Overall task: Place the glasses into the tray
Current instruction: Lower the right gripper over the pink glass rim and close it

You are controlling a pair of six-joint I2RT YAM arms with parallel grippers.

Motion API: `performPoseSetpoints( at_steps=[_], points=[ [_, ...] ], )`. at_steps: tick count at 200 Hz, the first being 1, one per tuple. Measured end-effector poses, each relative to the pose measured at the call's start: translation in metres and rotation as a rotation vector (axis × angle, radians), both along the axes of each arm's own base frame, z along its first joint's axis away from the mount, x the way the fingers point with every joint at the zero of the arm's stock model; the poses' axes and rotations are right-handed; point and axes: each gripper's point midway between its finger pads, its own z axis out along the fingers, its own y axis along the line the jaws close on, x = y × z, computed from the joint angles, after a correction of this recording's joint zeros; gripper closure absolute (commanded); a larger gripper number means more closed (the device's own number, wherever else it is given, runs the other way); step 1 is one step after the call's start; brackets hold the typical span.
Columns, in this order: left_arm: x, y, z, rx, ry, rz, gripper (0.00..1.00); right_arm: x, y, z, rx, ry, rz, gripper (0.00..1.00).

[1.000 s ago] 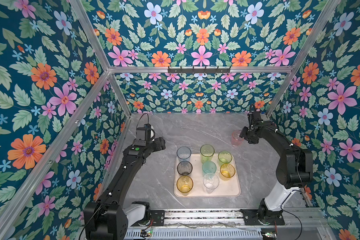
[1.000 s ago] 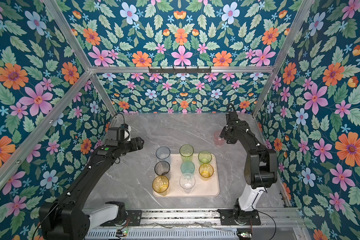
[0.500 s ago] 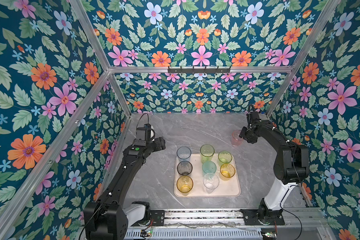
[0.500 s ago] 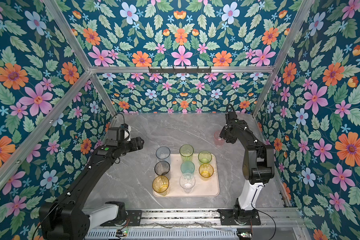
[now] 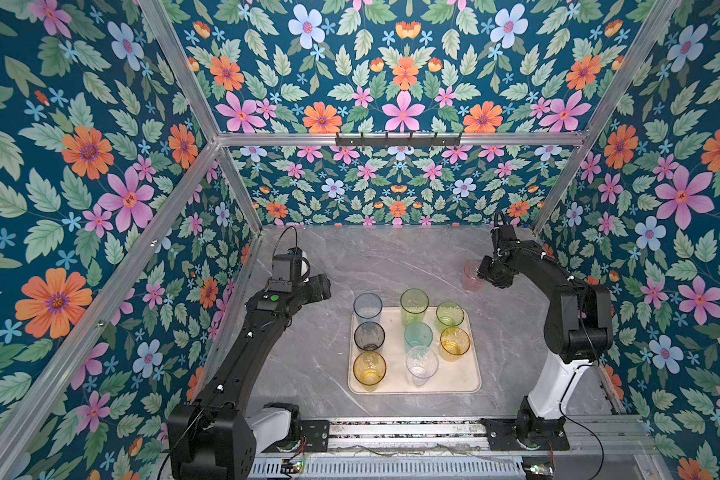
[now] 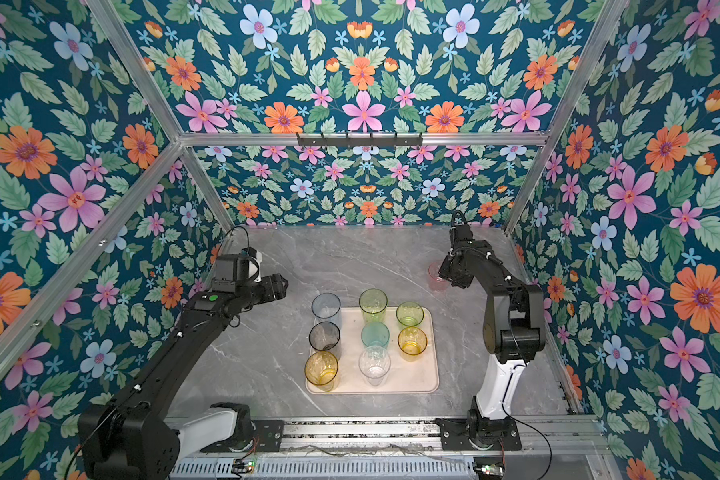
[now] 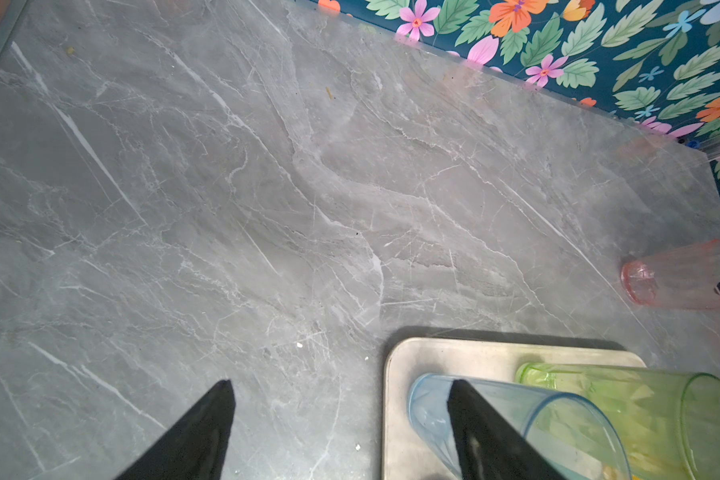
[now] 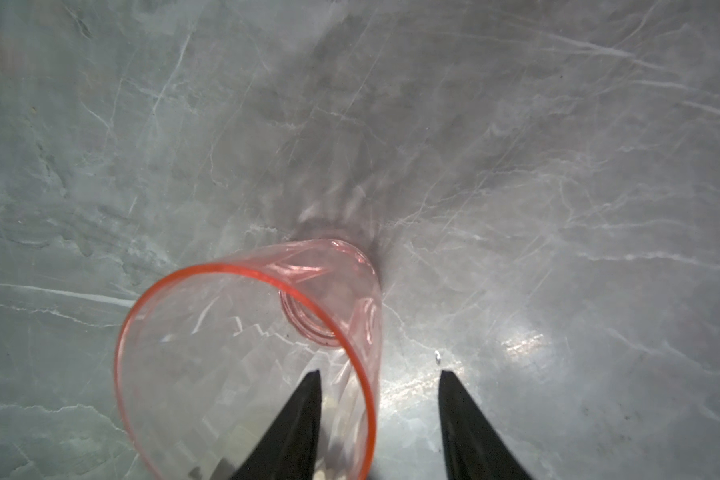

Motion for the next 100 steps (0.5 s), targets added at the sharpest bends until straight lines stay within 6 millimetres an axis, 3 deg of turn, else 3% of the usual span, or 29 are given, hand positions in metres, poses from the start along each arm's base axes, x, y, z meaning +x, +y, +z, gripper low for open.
performPoseSetpoints(
  at_steps=[100],
  points=[
    [0.0000, -0.0001, 0.0000, 0.001, 0.000, -0.002, 0.17, 0.0047, 0.0008, -0.0010, 0.000, 0.000, 0.012, 0.72]
  ],
)
